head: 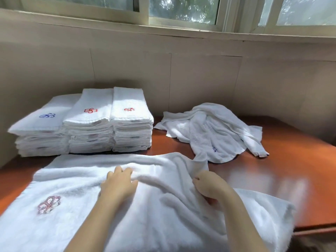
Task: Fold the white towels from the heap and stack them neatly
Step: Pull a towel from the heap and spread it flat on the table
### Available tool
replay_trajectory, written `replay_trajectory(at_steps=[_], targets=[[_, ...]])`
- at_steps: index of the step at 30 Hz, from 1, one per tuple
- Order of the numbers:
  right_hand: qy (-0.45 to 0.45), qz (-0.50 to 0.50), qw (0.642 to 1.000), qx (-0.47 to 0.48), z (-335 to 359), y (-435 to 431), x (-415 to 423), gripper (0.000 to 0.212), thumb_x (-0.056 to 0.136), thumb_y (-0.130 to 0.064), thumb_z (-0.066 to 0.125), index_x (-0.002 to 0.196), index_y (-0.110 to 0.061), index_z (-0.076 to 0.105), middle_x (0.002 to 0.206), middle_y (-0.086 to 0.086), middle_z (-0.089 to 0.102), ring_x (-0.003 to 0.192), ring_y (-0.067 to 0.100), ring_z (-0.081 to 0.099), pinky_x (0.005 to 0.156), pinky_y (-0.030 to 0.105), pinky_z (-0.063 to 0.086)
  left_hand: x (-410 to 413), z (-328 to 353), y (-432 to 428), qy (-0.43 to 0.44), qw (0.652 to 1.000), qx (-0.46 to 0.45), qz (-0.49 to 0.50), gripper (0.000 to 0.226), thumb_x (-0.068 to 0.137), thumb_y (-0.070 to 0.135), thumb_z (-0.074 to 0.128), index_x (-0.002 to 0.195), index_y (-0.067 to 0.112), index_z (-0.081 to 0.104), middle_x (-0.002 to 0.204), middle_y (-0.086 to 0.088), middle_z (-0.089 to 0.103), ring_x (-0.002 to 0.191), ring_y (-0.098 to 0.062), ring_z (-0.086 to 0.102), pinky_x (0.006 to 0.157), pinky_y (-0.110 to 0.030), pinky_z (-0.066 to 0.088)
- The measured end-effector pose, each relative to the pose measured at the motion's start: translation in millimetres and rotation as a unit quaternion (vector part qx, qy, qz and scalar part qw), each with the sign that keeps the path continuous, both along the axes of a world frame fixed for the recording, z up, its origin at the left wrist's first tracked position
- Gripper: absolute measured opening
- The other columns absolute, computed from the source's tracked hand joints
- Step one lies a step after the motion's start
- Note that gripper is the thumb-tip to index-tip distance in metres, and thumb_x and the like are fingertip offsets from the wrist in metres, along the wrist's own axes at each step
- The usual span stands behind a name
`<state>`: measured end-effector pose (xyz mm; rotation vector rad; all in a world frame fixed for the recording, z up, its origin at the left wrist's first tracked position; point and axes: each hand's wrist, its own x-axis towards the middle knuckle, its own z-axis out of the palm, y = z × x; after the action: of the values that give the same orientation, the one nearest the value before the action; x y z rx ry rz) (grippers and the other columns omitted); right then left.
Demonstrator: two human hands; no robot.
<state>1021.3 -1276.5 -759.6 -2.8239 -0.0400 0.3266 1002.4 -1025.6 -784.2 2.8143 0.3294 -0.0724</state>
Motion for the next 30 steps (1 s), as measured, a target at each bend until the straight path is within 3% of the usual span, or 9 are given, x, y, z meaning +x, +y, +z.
replay_trajectory(at_steps=[4, 8, 10, 13, 17, 24, 26, 28, 30], targets=[[-0.123, -0.163, 0.976, 0.078, -3.7, -8.8, 6.6, 0.032, 0.095, -0.021, 0.036, 0.124, -0.011, 0.046, 0.120, 0.011, 0.059, 0.110, 0.029, 0.056, 0.076, 0.030, 0.038, -0.9, 3.9, 11.0, 0.035, 0.998, 0.006, 0.061, 0.042, 0.094, 0.038, 0.037, 0.136, 0.031, 0.039, 0.138, -0.006, 0.033, 0.129, -0.030, 0.032, 0.103, -0.044, 0.037], [-0.055, -0.193, 0.979, 0.039, -5.5, -29.2, 7.1, 0.056, 0.090, -0.025, 0.052, 0.139, -0.009, 0.030, 0.133, 0.015, 0.047, 0.121, 0.035, 0.046, 0.094, 0.035, 0.040, -2.7, 9.4, 8.1, 0.042, 0.991, 0.014, 0.124, 0.043, 0.095, 0.037, 0.035, 0.138, 0.028, 0.036, 0.141, -0.005, 0.028, 0.130, -0.029, 0.029, 0.101, -0.046, 0.035], [-0.024, -0.189, 0.979, 0.069, -4.9, -38.5, 7.1, 0.053, 0.085, -0.018, 0.060, 0.133, -0.010, 0.039, 0.124, 0.012, 0.055, 0.112, 0.028, 0.053, 0.088, 0.031, 0.043, -2.2, 8.5, 1.2, 0.036, 0.989, 0.031, 0.143, 0.045, 0.096, 0.032, 0.033, 0.141, 0.024, 0.034, 0.142, -0.004, 0.028, 0.130, -0.027, 0.028, 0.102, -0.044, 0.033], [0.025, -0.180, 0.969, 0.170, 0.1, -51.5, 4.7, 0.024, 0.083, -0.005, 0.060, 0.105, -0.013, 0.054, 0.094, 0.005, 0.060, 0.074, 0.019, 0.056, 0.063, 0.026, 0.048, -2.3, 1.0, -9.8, 0.019, 0.987, 0.058, 0.148, 0.048, 0.094, 0.020, 0.030, 0.141, 0.019, 0.031, 0.142, -0.002, 0.027, 0.129, -0.025, 0.026, 0.102, -0.042, 0.031], [0.069, -0.199, 0.943, 0.257, 3.6, -67.1, -4.1, 0.040, 0.085, 0.007, 0.037, 0.114, -0.019, 0.047, 0.079, 0.006, 0.056, 0.038, 0.012, 0.047, 0.038, 0.014, 0.037, -0.4, -6.9, -12.1, 0.001, 0.987, 0.087, 0.134, 0.046, 0.092, 0.016, 0.030, 0.138, 0.019, 0.035, 0.140, -0.004, 0.030, 0.127, -0.025, 0.028, 0.101, -0.044, 0.031], [0.033, -0.169, 0.980, 0.095, -2.4, -58.2, -5.6, 0.011, 0.080, -0.003, 0.048, 0.075, -0.011, 0.054, 0.064, 0.004, 0.053, 0.054, 0.019, 0.048, 0.047, 0.020, 0.038, 3.9, -13.6, -22.9, -0.031, 0.993, 0.084, 0.081, 0.039, 0.093, 0.017, 0.034, 0.131, 0.022, 0.041, 0.139, -0.006, 0.035, 0.129, -0.026, 0.031, 0.102, -0.043, 0.032], [-0.075, -0.256, 0.955, 0.130, -3.0, -68.3, -4.8, 0.004, 0.081, -0.010, 0.055, 0.080, -0.008, 0.057, 0.077, 0.012, 0.060, 0.072, 0.027, 0.058, 0.061, 0.026, 0.043, 5.4, -14.1, -28.4, -0.035, 0.994, 0.082, 0.066, 0.037, 0.094, 0.019, 0.035, 0.130, 0.023, 0.042, 0.137, -0.006, 0.037, 0.128, -0.026, 0.033, 0.101, -0.042, 0.032], [-0.188, -0.416, 0.874, 0.169, -0.6, -88.6, -6.9, 0.023, 0.084, -0.009, 0.056, 0.106, -0.001, 0.055, 0.110, 0.023, 0.060, 0.102, 0.039, 0.058, 0.081, 0.038, 0.045, 6.7, -14.4, -31.0, -0.034, 0.994, 0.081, 0.060, 0.037, 0.094, 0.019, 0.036, 0.129, 0.024, 0.042, 0.136, -0.006, 0.038, 0.127, -0.026, 0.033, 0.101, -0.042, 0.032], [-0.217, -0.531, 0.798, 0.187, -0.3, -110.6, -13.0, 0.038, 0.085, -0.002, 0.056, 0.121, 0.001, 0.045, 0.128, 0.028, 0.046, 0.110, 0.049, 0.052, 0.090, 0.050, 0.044, 8.5, -14.0, -32.4, -0.031, 0.995, 0.074, 0.062, 0.038, 0.093, 0.018, 0.035, 0.130, 0.024, 0.042, 0.136, -0.006, 0.038, 0.127, -0.025, 0.033, 0.101, -0.041, 0.031]])
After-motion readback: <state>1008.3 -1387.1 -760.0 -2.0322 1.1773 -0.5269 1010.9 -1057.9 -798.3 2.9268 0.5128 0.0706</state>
